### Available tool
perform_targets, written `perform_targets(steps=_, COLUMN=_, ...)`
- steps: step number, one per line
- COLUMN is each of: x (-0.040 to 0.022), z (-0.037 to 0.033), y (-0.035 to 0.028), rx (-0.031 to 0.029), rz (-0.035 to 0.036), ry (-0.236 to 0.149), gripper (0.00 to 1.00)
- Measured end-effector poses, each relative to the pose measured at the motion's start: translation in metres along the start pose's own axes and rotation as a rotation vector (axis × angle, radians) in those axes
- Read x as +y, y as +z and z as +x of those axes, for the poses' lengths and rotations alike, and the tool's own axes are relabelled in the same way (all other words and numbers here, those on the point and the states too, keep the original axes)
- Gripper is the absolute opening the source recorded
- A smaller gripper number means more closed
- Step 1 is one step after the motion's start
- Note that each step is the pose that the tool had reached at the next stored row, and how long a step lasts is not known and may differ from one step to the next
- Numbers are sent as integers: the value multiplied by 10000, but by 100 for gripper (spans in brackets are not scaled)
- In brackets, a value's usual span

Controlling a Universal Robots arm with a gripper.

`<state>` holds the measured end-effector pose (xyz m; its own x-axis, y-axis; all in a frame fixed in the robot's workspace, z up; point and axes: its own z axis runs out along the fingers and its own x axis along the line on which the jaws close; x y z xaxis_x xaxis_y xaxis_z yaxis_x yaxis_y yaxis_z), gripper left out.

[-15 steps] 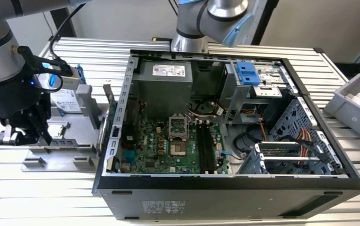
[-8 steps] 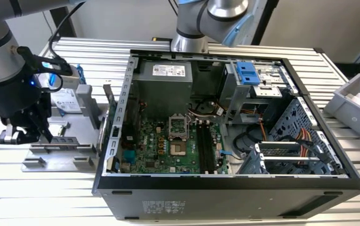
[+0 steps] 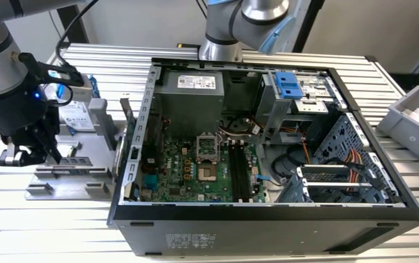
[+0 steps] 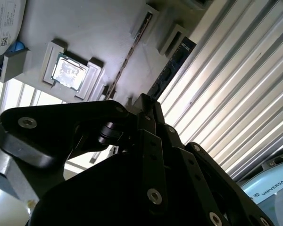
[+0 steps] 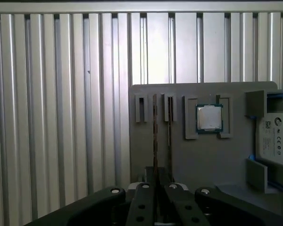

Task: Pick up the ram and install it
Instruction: 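Pick up the ram and move it above insertion slot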

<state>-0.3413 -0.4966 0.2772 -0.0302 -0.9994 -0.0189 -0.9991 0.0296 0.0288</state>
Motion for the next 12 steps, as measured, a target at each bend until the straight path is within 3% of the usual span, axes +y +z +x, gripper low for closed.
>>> perform_targets(steps=12, x=1, z=-1, y=-55, rx=0, rz=-1, ry=0, gripper=0)
